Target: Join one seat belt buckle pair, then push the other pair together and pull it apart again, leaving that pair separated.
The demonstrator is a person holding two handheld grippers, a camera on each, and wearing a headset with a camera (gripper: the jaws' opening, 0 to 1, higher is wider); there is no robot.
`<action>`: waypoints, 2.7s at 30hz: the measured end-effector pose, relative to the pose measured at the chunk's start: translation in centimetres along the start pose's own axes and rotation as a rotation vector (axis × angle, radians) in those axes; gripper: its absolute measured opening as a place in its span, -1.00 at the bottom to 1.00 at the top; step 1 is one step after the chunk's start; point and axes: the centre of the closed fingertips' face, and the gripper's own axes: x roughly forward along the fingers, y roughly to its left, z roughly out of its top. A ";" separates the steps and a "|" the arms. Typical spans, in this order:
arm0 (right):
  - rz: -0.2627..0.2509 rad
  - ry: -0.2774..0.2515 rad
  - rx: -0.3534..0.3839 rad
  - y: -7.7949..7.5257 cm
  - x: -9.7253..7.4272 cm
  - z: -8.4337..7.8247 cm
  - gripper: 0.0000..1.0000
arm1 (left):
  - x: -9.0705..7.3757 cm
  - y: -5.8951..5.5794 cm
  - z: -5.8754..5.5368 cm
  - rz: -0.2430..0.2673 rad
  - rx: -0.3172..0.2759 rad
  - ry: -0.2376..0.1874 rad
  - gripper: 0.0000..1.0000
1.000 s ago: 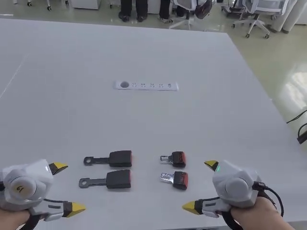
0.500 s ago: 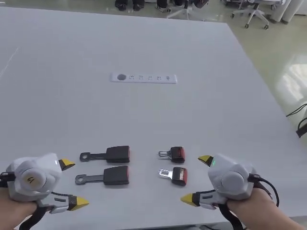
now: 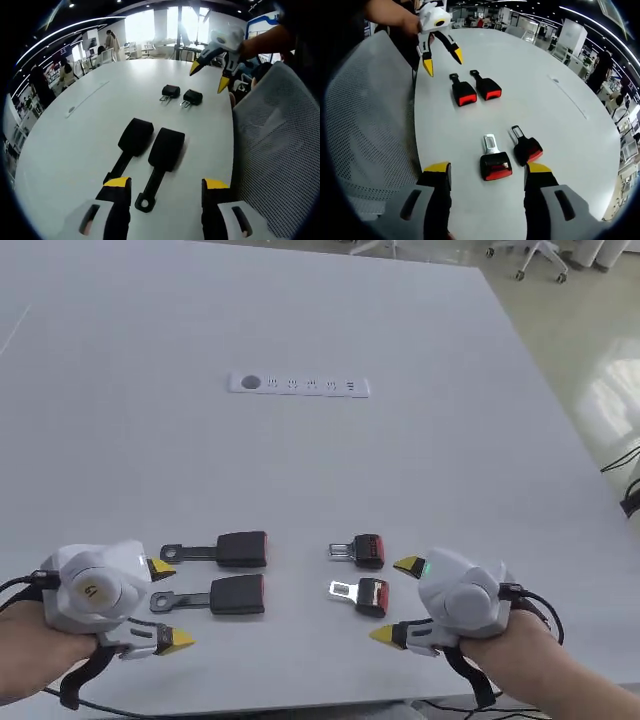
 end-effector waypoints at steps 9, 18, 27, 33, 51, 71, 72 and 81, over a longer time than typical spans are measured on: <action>0.051 0.042 0.014 -0.6 1.7 -1.1 -0.11 | 1.8 0.7 0.3 -0.017 0.028 0.030 -0.04; 0.075 0.072 0.013 -1.5 2.5 -2.0 -0.15 | 3.6 1.1 0.9 -0.045 0.039 0.037 -0.06; 0.121 0.100 -0.017 -1.5 3.8 -2.1 -0.25 | 5.1 0.9 1.1 -0.081 0.071 0.061 -0.11; 0.158 0.132 -0.034 -1.5 4.6 -2.7 -0.29 | 5.8 0.9 1.3 -0.098 0.085 0.072 -0.18; 0.241 0.185 -0.139 -1.4 5.0 -2.7 -0.37 | 6.8 0.5 0.6 -0.147 0.209 0.127 -0.29; 0.287 0.208 -0.177 -1.1 5.3 -2.9 -0.35 | 6.9 0.3 0.7 -0.178 0.260 0.159 -0.35; 0.290 0.206 -0.181 -1.2 5.3 -2.9 -0.35 | 6.9 0.3 0.7 -0.178 0.259 0.159 -0.35; 0.300 0.207 -0.206 -1.1 5.3 -2.9 -0.36 | 6.8 0.3 0.7 -0.178 0.262 0.166 -0.36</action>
